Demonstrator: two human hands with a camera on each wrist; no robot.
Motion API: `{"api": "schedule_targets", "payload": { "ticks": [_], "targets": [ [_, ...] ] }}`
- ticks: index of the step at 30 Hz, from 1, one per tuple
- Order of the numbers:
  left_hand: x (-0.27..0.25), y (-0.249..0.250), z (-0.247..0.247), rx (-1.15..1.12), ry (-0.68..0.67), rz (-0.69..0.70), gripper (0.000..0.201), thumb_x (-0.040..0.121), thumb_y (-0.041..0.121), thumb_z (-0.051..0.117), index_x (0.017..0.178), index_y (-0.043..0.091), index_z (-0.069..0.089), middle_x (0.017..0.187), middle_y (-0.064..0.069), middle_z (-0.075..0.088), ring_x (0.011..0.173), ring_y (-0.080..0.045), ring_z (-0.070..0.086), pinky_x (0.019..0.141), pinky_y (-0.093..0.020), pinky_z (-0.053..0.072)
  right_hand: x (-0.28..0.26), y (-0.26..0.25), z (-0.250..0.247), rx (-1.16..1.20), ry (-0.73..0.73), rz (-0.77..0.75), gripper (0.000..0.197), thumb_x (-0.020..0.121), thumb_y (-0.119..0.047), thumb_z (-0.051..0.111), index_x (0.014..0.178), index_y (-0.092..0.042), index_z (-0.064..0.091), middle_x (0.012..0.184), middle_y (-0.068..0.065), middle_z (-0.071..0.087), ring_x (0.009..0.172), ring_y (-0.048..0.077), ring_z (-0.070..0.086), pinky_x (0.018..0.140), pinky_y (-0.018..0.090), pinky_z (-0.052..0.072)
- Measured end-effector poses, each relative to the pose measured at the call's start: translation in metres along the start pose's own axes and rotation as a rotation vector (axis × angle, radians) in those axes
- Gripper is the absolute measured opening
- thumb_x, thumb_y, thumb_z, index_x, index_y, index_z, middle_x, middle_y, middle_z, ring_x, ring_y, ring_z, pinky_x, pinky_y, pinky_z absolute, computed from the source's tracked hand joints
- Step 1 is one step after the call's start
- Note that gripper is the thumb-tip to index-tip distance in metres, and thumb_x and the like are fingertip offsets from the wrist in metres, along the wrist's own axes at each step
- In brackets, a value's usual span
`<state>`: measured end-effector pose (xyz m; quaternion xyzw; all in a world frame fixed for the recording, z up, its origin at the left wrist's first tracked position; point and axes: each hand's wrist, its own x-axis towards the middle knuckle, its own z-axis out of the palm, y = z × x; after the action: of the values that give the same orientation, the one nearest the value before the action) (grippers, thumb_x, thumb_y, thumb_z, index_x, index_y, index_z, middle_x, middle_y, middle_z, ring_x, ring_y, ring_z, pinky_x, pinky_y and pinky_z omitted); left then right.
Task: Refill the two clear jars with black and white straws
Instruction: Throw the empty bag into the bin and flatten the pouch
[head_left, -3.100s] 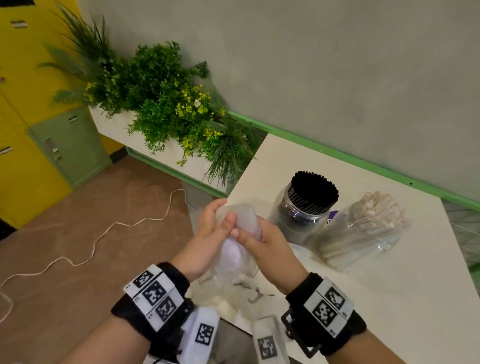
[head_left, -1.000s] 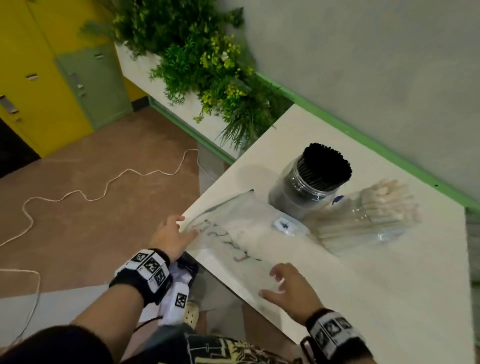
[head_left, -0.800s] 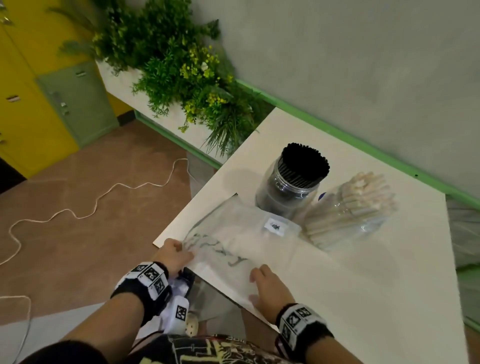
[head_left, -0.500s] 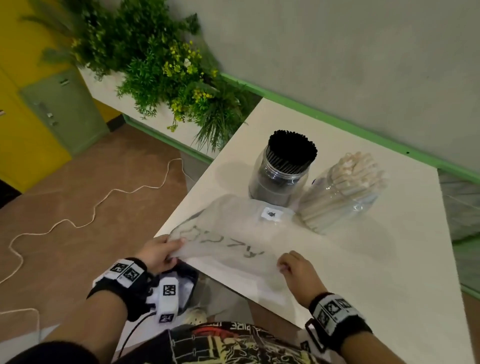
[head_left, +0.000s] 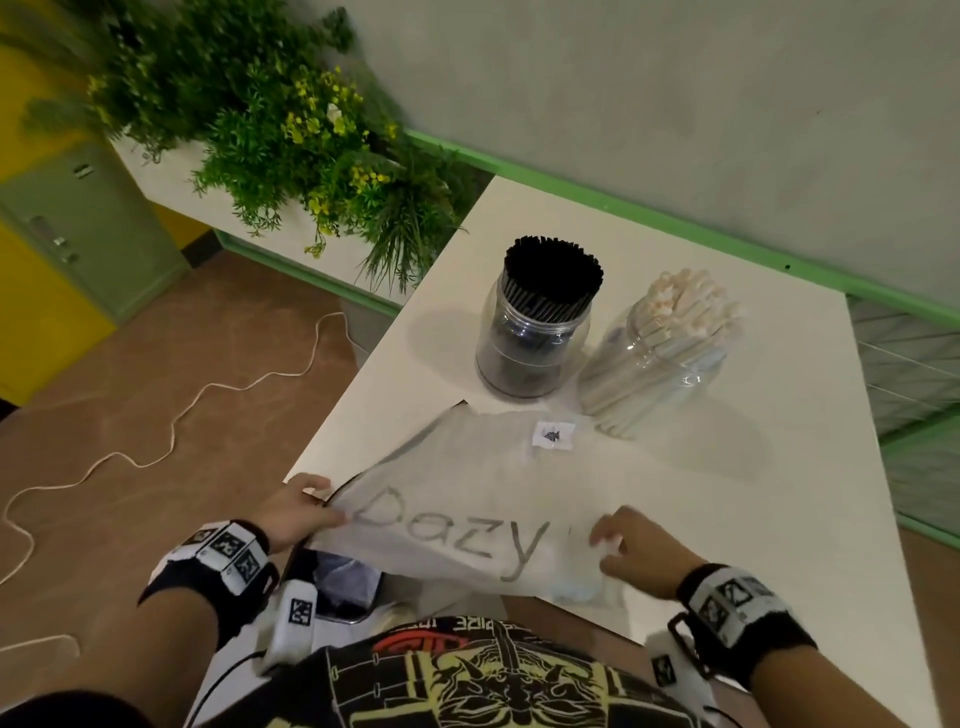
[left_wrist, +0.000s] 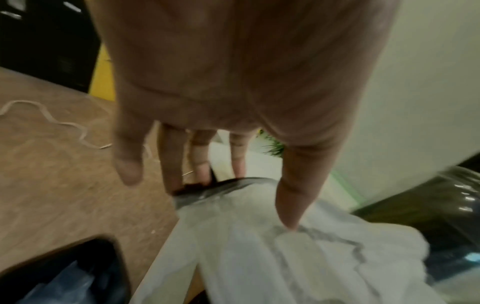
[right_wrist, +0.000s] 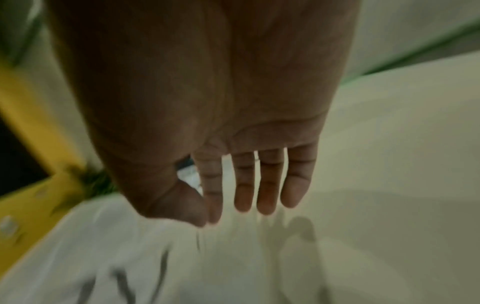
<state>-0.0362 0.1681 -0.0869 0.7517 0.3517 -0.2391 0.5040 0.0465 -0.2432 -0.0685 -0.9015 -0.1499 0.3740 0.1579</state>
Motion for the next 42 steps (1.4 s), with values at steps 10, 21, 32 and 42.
{"api": "schedule_targets", "payload": {
  "ticks": [10, 21, 32, 42],
  "targets": [
    [0.011, 0.113, 0.036, 0.202, -0.023, 0.180, 0.075, 0.074, 0.062, 0.056, 0.132, 0.015, 0.050, 0.139, -0.008, 0.048, 0.126, -0.025, 0.045, 0.104, -0.028, 0.032, 0.079, -0.025, -0.040, 1.187, 0.274, 0.402, 0.052, 0.091, -0.027, 0.064, 0.136, -0.016, 0.039, 0.120, 0.008, 0.049, 0.076, 0.022, 0.061, 0.061, 0.031, 0.050],
    [0.025, 0.143, 0.062, 0.137, -0.165, 0.062, 0.048, 0.096, 0.047, 0.041, 0.113, 0.007, 0.063, 0.108, -0.011, 0.057, 0.104, -0.027, 0.053, 0.084, -0.031, 0.036, 0.086, -0.034, -0.023, 1.163, 0.326, 0.307, 0.025, 0.090, -0.036, 0.064, 0.075, -0.017, 0.057, 0.059, 0.000, 0.034, 0.047, 0.011, 0.030, 0.045, 0.020, 0.027],
    [0.029, 0.118, 0.043, 0.069, -0.352, 0.084, 0.004, 0.089, 0.023, 0.064, 0.089, 0.019, 0.064, 0.078, 0.003, 0.055, 0.078, -0.009, 0.047, 0.071, -0.019, 0.039, 0.072, -0.037, -0.038, 1.182, 0.389, 0.243, 0.028, 0.095, -0.030, 0.057, 0.075, -0.012, 0.062, 0.058, -0.001, 0.037, 0.048, 0.010, 0.037, 0.046, 0.021, 0.029],
    [0.038, 0.113, -0.005, -0.493, 0.180, 0.203, 0.028, 0.098, 0.007, 0.043, 0.072, 0.016, 0.050, 0.075, -0.012, 0.052, 0.066, -0.019, 0.048, 0.061, -0.030, 0.050, 0.059, -0.009, -0.053, 1.049, 0.663, 0.285, 0.032, 0.096, -0.028, 0.056, 0.068, -0.013, 0.061, 0.040, -0.006, 0.041, 0.047, 0.018, 0.038, 0.050, 0.026, 0.032]
  ]
}}
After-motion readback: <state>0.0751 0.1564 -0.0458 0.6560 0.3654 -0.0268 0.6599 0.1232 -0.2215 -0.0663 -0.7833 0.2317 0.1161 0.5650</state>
